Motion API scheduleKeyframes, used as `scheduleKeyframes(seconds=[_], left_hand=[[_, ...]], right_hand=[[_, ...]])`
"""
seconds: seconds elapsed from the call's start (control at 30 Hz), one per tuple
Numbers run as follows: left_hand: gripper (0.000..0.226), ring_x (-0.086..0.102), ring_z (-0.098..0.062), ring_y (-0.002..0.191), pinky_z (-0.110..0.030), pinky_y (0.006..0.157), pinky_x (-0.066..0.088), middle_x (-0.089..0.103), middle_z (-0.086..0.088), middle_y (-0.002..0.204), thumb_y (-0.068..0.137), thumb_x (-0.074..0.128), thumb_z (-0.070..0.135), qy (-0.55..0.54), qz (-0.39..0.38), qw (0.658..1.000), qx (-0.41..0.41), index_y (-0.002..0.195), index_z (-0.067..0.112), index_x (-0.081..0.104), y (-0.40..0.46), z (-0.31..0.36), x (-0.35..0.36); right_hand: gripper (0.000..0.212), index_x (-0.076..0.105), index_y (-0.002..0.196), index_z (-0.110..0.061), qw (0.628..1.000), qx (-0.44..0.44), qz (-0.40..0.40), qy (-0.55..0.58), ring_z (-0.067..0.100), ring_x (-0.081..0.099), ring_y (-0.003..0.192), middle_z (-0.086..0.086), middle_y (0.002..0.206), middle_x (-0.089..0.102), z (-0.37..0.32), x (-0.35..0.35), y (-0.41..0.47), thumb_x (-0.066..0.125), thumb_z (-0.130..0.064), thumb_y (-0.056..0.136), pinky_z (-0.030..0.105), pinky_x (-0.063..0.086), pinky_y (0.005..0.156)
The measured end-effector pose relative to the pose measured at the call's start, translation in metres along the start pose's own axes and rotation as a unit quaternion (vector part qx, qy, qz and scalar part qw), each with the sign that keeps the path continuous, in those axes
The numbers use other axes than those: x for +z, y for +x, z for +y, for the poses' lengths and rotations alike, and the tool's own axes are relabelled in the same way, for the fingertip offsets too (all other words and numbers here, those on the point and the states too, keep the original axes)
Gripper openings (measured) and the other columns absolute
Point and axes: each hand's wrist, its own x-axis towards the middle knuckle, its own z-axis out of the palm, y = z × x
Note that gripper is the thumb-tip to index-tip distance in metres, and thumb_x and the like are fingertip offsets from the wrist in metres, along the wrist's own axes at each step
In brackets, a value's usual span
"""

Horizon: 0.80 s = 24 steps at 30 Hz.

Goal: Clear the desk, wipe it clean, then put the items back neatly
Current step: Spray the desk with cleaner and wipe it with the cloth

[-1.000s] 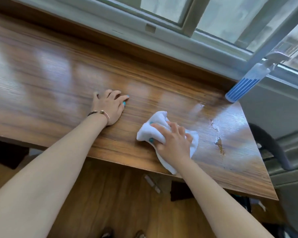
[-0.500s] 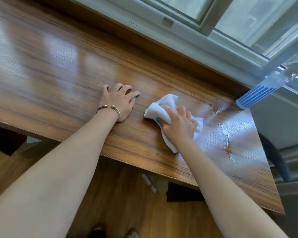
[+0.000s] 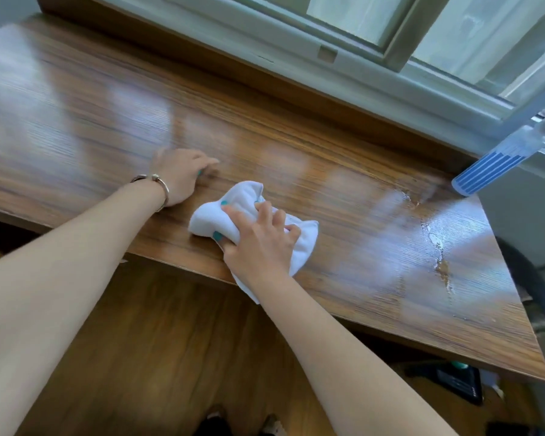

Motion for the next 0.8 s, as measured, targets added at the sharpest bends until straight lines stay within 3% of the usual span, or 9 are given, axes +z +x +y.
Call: scheduleKeyframes(seconds=[0.2,0.3,0.4,0.53,0.67,0.8], left_hand=[[0.042,0.031,-0.017,0.135,-0.046,0.106,0.028,0.035,0.011,0.149,0.098,0.033,0.04,0.061,-0.023,0.99,-0.121,0.139,0.044,0.036,-0.037,-0.069,-0.001],[0.043,0.025,-0.016,0.137,-0.048,0.104,0.03,0.028,0.015,0.151,0.1,0.023,0.045,0.068,-0.026,0.984,-0.165,0.143,0.045,0.028,-0.05,-0.068,-0.005],[0.043,0.028,-0.017,0.135,-0.053,0.105,0.028,0.033,0.013,0.15,0.101,0.022,0.041,0.103,-0.003,0.982,-0.159,0.143,0.043,0.031,-0.052,-0.051,-0.007],[0.04,0.035,-0.022,0.132,-0.066,0.106,0.022,0.04,0.005,0.145,0.1,0.031,0.03,0.109,-0.019,0.975,-0.191,0.139,0.035,0.04,-0.05,-0.033,-0.013],[0.04,0.039,-0.032,0.128,-0.058,0.106,0.028,0.042,-0.009,0.139,0.094,0.04,0.03,0.019,-0.015,0.954,-0.3,0.132,0.02,0.05,-0.02,0.018,-0.019],[0.047,0.028,-0.028,0.137,-0.054,0.109,0.025,0.031,-0.002,0.151,0.093,0.042,0.042,-0.061,-0.027,0.986,-0.152,0.139,0.034,0.042,0.024,0.099,0.0]], right_hand=[[0.052,0.04,0.136,-0.046,0.994,-0.104,-0.012,0.007,0.036,0.032,0.128,0.005,0.143,0.035,-0.08,0.015,0.022,0.057,-0.045,0.086,0.059,0.028,0.1],[0.052,0.04,0.137,-0.048,0.991,-0.132,-0.011,0.016,0.033,0.033,0.128,0.003,0.143,0.036,-0.07,0.015,0.026,0.058,-0.046,0.088,0.057,0.028,0.1],[0.053,0.039,0.138,-0.051,0.989,-0.139,-0.015,0.039,0.029,0.032,0.128,0.001,0.146,0.035,-0.039,0.013,0.019,0.059,-0.046,0.089,0.054,0.025,0.1],[0.05,0.037,0.137,-0.057,0.999,-0.032,-0.013,0.035,0.024,0.03,0.128,-0.004,0.145,0.033,0.043,-0.001,0.009,0.053,-0.053,0.09,0.049,0.021,0.103],[0.049,0.03,0.138,-0.059,0.996,0.091,-0.019,0.008,0.024,0.025,0.136,-0.007,0.151,0.027,0.147,-0.023,-0.016,0.047,-0.06,0.091,0.052,0.02,0.108],[0.054,0.025,0.14,-0.058,0.982,0.185,-0.029,-0.005,0.025,0.008,0.147,-0.013,0.16,0.008,0.219,-0.038,-0.054,0.043,-0.067,0.09,0.06,0.01,0.113]])
